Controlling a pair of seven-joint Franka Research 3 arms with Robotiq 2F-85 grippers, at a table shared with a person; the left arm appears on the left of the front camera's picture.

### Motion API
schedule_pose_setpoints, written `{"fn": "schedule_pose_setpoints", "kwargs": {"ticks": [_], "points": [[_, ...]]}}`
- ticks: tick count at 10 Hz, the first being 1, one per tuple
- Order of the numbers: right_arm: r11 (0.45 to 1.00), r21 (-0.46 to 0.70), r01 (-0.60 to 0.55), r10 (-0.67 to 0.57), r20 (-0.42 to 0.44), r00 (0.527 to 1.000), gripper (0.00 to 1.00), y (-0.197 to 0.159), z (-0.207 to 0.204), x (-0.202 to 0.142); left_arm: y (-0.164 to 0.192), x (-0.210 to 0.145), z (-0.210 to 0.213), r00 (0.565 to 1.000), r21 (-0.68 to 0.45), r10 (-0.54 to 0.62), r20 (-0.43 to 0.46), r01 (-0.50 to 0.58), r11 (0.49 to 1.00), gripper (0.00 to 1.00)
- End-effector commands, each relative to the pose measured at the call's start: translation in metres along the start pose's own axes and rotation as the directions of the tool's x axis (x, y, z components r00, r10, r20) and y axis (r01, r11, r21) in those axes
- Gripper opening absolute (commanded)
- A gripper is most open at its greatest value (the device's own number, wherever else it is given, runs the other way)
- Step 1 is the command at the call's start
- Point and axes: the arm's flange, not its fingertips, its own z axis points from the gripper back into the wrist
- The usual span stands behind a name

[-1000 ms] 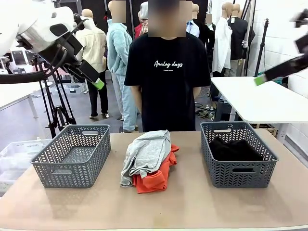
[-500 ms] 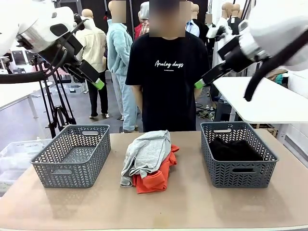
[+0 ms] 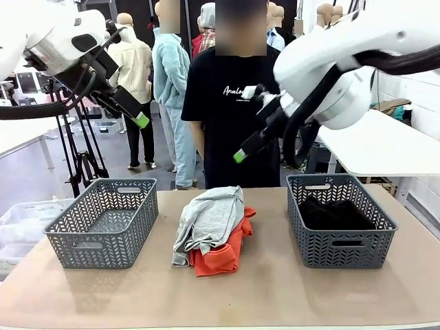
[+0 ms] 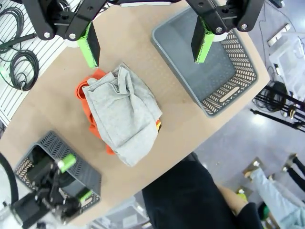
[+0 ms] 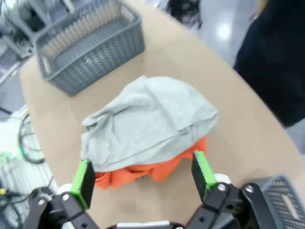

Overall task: Sort the tops and bottoms.
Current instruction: Lift clothes from the center of the table with your right hand.

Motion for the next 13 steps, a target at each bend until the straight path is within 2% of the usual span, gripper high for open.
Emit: {"fn": "schedule_pose_setpoints", "kwargs": {"ticks": [1,2,3,4,5,6,10,12,13], "points": [[0.997,0.070,0.032,-0.030,-0.030,0.999,1.00,-0.004,0.010,-0.011,0.000,0.000,0.002,1.000,0.001,-0.003,-0.007,0.003,1.000,1.00],[0.994,0.100,0.031,-0.028,-0.034,0.999,1.00,-0.005,0.028,-0.019,0.000,0.000,0.002,1.000,0.001,-0.003,-0.007,0.003,1.000,1.00],[0.999,0.034,0.009,-0.007,-0.033,0.999,1.00,0.001,-0.007,-0.006,0.000,0.000,0.002,1.000,0.001,-0.003,-0.007,0.003,1.000,1.00],[0.999,0.034,0.009,-0.007,-0.033,0.999,1.00,0.001,-0.007,-0.006,0.000,0.000,0.002,1.000,0.001,-0.003,-0.007,0.003,1.000,1.00],[0.998,0.060,0.021,-0.018,-0.052,0.998,1.00,-0.003,0.006,-0.011,0.000,0.000,0.002,1.000,0.001,-0.003,-0.007,0.003,1.000,1.00],[0.997,0.006,0.074,-0.073,-0.100,0.992,1.00,-0.004,0.027,-0.024,0.000,0.000,0.002,1.000,0.001,-0.003,-0.007,0.003,1.000,1.00],[0.993,-0.107,0.051,-0.077,-0.256,0.964,1.00,-0.035,-0.056,0.019,0.000,0.000,0.002,1.000,0.001,-0.003,-0.007,0.003,1.000,1.00],[0.991,-0.126,0.046,-0.080,-0.281,0.956,1.00,-0.049,-0.095,0.032,0.000,0.000,0.002,1.000,0.001,-0.003,-0.007,0.003,1.000,1.00],[0.987,-0.156,0.032,-0.073,-0.262,0.962,1.00,-0.054,-0.110,0.037,0.000,0.000,0.002,1.000,0.001,-0.003,-0.007,0.003,1.000,1.00]]}}
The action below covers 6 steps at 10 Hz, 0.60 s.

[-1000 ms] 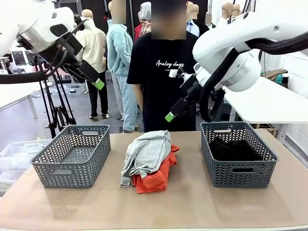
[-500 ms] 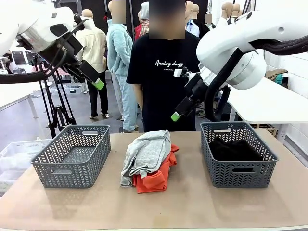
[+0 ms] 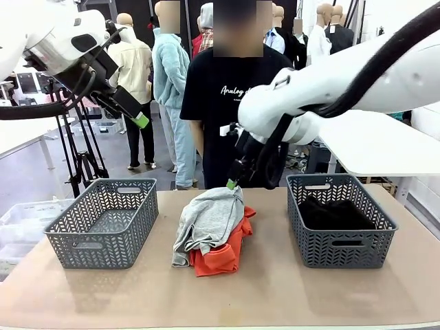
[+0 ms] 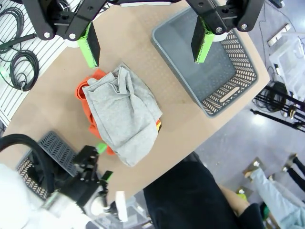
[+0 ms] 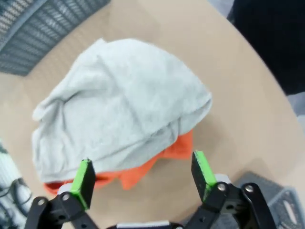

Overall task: Sort the tops and bottoms.
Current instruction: Lift clothes from the center of the table with your right hand.

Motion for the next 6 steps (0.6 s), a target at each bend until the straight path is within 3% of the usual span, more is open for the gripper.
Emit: {"fn": "schedule_pose_setpoints", "kwargs": {"ticks": [1,3,6], "points": [[0.997,-0.069,0.025,-0.024,0.018,1.000,1.00,-0.010,-0.016,0.025,0.000,0.000,0.001,1.000,0.001,-0.003,-0.006,0.003,1.000,1.00],[0.996,-0.088,-0.002,0.001,-0.016,1.000,1.00,-0.008,-0.042,0.035,0.000,0.000,0.001,1.000,0.001,-0.003,-0.006,0.003,1.000,1.00],[1.000,0.023,-0.003,0.003,-0.020,1.000,1.00,-0.004,-0.066,0.035,0.000,0.000,0.001,1.000,0.001,-0.003,-0.006,0.003,1.000,1.00]]}}
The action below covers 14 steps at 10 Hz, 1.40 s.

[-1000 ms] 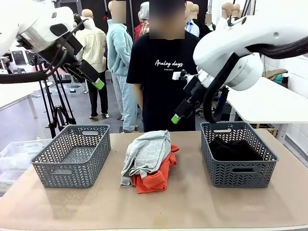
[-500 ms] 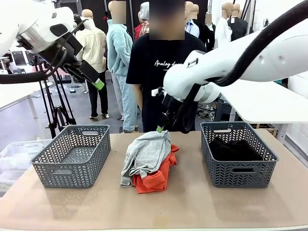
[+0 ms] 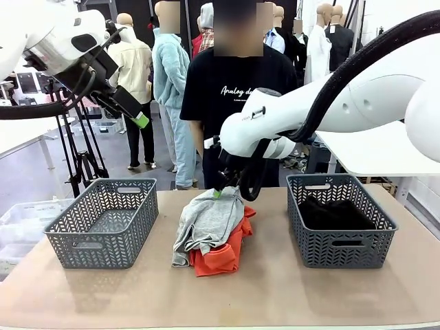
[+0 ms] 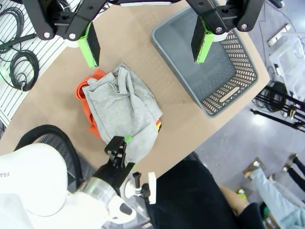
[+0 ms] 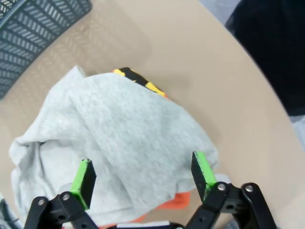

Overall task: Sort the tops and bottoms.
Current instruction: Lift clothes from the center of the table with your right hand.

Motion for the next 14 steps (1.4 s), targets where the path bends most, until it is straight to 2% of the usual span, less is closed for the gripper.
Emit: {"fn": "schedule_pose_setpoints", "kwargs": {"ticks": [1,3,4,9,10,13,14], "points": [[0.997,0.073,0.011,-0.010,-0.025,1.000,1.00,-0.001,-0.009,0.001,0.000,0.000,0.001,1.000,0.001,-0.003,-0.006,0.003,1.000,1.00],[0.988,0.150,0.024,-0.009,-0.094,0.996,1.00,0.001,-0.024,-0.007,0.000,0.000,0.001,1.000,0.001,-0.003,-0.006,0.003,1.000,1.00],[0.985,0.171,0.025,-0.004,-0.123,0.992,0.89,0.002,-0.025,-0.010,0.000,0.000,0.001,1.000,0.001,-0.003,-0.006,0.003,1.000,1.00],[0.982,0.185,0.044,-0.021,-0.125,0.992,0.00,0.000,-0.004,-0.013,0.000,0.000,0.001,1.000,0.001,-0.003,-0.006,0.003,1.000,1.00],[0.979,0.198,0.046,-0.026,-0.100,0.995,0.00,0.001,0.000,-0.014,0.000,0.000,0.001,1.000,0.001,-0.003,-0.006,0.003,1.000,1.00],[0.974,0.223,0.044,-0.022,-0.100,0.995,0.00,0.004,0.006,-0.015,0.000,0.000,0.001,1.000,0.001,-0.003,-0.006,0.003,1.000,1.00],[0.981,0.190,0.044,-0.030,-0.079,0.996,0.00,0.005,0.020,-0.014,0.000,0.000,0.001,1.000,0.001,-0.003,-0.006,0.003,1.000,1.00]]}}
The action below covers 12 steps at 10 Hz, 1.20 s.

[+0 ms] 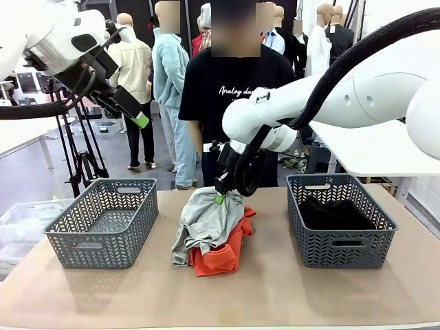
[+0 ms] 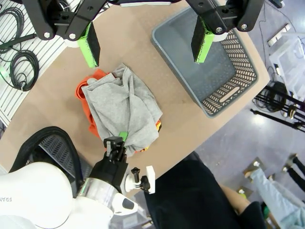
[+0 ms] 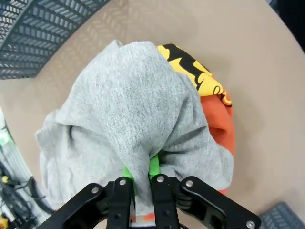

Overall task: Sort the tops and bottoms.
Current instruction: Lift clothes from the center of the table with your right hand.

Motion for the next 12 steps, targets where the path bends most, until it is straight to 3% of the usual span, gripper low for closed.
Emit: {"fn": "schedule_pose_setpoints", "kwargs": {"ticks": [1,6,10,12], "points": [[0.997,-0.077,0.023,-0.017,0.084,0.996,0.00,0.009,0.046,-0.017,0.000,0.000,0.001,1.000,0.001,-0.003,-0.006,0.003,1.000,1.00],[0.936,-0.340,0.086,0.040,0.346,0.937,0.00,0.050,0.180,-0.047,0.000,0.000,0.001,1.000,0.001,-0.003,-0.006,0.003,1.000,1.00],[0.895,-0.445,0.033,0.171,0.410,0.896,0.00,0.087,0.234,-0.041,0.000,0.000,0.001,1.000,0.001,-0.003,-0.006,0.003,1.000,1.00],[0.891,-0.454,-0.006,0.217,0.414,0.884,0.00,0.099,0.240,-0.033,0.000,0.000,0.001,1.000,0.001,-0.003,-0.006,0.003,1.000,1.00]]}}
